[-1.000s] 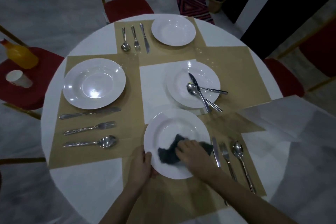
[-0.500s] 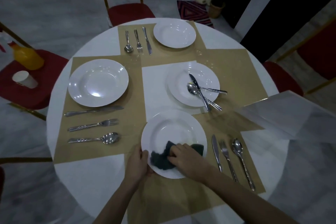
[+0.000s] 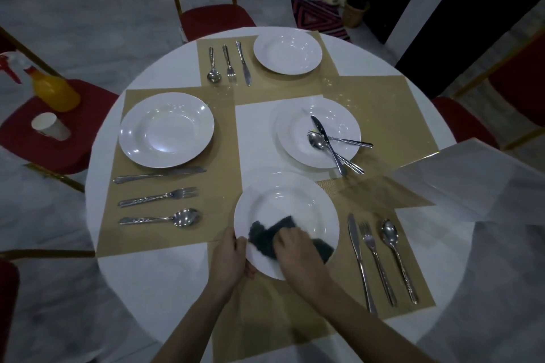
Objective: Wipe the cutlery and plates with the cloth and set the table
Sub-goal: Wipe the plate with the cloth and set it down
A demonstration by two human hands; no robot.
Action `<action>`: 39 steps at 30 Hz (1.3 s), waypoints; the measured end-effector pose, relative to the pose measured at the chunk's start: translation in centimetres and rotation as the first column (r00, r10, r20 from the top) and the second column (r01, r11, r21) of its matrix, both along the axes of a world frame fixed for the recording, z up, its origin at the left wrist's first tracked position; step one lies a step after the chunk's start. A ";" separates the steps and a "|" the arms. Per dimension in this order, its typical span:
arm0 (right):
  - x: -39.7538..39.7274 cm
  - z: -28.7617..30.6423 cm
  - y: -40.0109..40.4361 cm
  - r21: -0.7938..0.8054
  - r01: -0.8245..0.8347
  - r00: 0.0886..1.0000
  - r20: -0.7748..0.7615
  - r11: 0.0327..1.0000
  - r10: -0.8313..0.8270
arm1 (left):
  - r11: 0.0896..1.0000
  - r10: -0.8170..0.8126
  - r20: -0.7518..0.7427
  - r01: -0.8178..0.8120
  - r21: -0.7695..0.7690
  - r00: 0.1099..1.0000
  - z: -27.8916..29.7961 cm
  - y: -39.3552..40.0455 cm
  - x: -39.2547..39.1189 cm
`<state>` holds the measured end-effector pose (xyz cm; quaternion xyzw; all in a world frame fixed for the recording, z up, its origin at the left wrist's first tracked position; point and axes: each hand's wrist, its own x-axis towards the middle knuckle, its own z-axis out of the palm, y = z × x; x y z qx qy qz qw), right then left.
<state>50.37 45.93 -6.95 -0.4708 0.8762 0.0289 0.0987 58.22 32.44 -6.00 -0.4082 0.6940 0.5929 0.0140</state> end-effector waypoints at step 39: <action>-8.8 0.7 1.5 0.264 -0.160 0.939 -0.257 0.951 0.229 | 1.000 0.013 0.041 -0.013 -0.010 0.999 -0.8 -1.2 1.0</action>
